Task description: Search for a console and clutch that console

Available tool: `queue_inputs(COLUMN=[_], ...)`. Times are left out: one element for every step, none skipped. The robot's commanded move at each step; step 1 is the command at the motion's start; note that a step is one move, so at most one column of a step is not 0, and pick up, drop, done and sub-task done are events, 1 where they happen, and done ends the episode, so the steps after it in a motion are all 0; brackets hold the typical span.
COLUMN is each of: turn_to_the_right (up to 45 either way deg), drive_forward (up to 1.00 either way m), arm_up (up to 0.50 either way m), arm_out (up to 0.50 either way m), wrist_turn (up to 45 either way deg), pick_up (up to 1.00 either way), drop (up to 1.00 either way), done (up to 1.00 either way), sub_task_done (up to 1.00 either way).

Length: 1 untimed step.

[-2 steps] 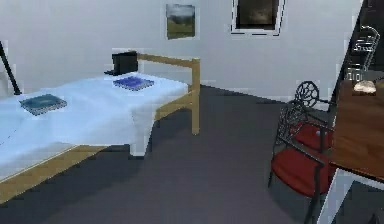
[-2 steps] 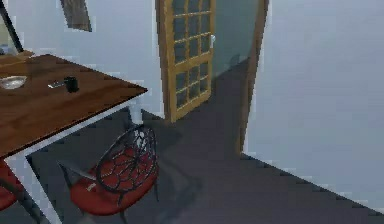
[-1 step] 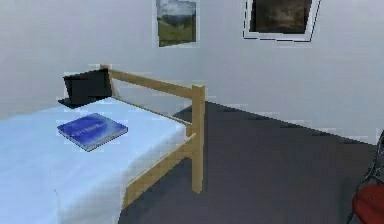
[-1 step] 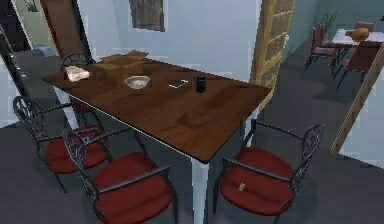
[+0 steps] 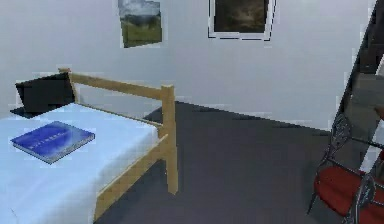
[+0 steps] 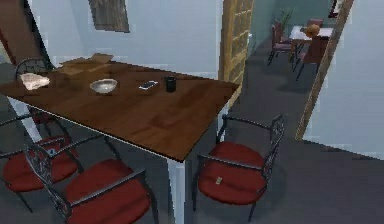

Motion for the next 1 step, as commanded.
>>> queue_inputs(turn_to_the_right=[0.0], drive_forward=[0.35], arm_up=[0.0], arm_out=[0.0], wrist_turn=[0.0], pick_up=[0.0], drop=[0.0], done=[0.0], sub_task_done=[0.0])
